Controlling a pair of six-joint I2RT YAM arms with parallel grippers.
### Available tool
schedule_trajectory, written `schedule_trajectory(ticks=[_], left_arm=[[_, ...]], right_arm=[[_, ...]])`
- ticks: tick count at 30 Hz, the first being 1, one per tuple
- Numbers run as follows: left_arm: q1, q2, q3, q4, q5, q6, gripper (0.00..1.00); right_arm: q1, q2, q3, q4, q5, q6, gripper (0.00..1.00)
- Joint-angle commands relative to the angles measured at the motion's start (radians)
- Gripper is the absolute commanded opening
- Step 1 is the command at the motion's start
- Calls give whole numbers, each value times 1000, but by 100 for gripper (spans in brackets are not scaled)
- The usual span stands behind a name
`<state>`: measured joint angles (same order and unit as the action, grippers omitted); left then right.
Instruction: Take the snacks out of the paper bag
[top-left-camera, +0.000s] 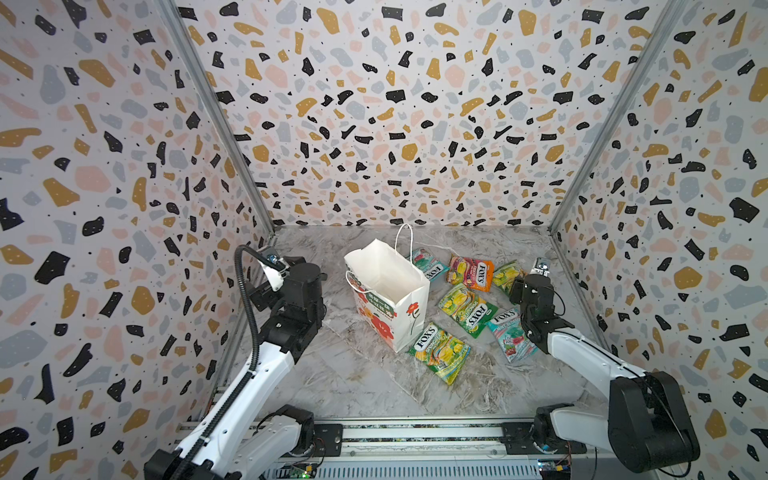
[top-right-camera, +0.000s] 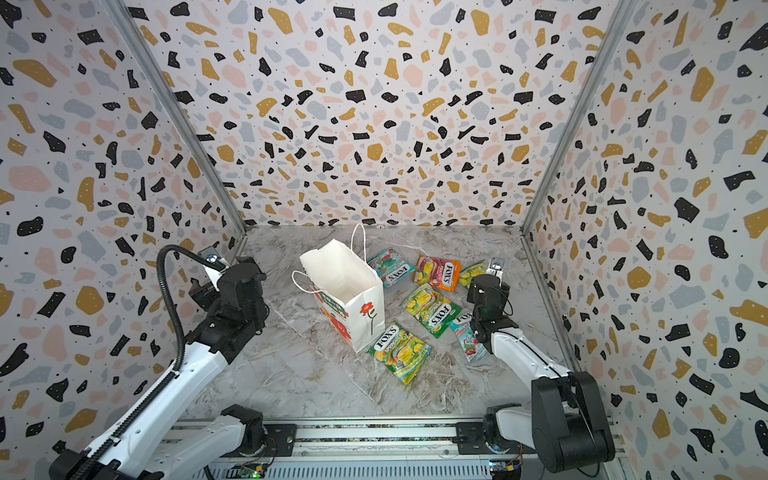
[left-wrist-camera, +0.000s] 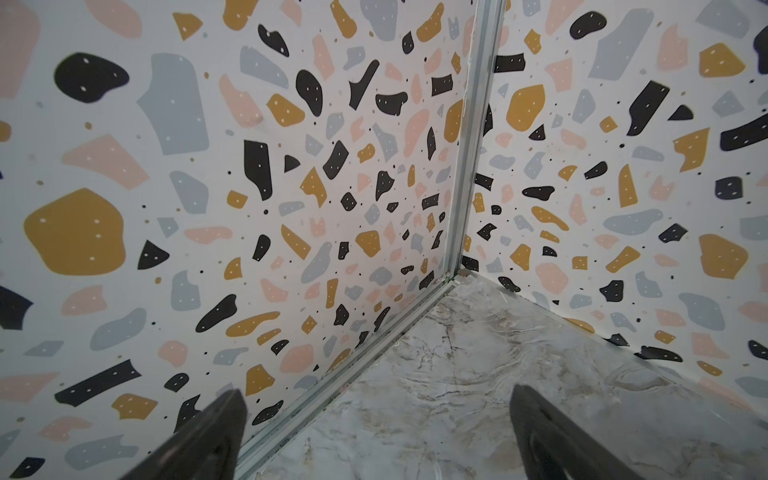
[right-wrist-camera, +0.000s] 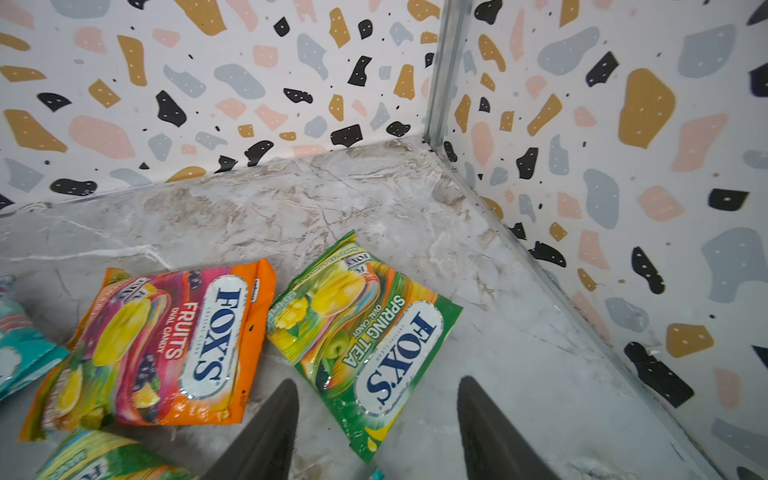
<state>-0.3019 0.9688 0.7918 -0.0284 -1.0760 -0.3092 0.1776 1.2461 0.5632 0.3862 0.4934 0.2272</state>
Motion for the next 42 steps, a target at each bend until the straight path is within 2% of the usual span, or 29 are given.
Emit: schedule_trajectory(ticks=[1,7,13,19,24,30,36,42], left_arm=[[10,-16,-80,182,-41,-39,100],[13,1,-301,436,-42,-28,100],[19,94,-474,721,6,56,100],[29,253,-516,886,108,178,100],[49,289,-498,893,249,230,100],[112,320,-564,1053,460,297,100],[158,356,-626,1200,622,324,100],[172,413,-667,1315,692,342,100]], right_arm=[[-10,0,-34,146,51,-52,63],[-10,21,-134,276,65,-72,63],[-10,40,-215,391,63,-103,67],[-10,89,-218,421,53,-102,69],[-10,119,-218,451,66,-83,73],[-12,143,-228,503,31,-95,75],[-41,148,-252,561,-94,-116,75],[-47,129,-294,643,-199,-169,75]])
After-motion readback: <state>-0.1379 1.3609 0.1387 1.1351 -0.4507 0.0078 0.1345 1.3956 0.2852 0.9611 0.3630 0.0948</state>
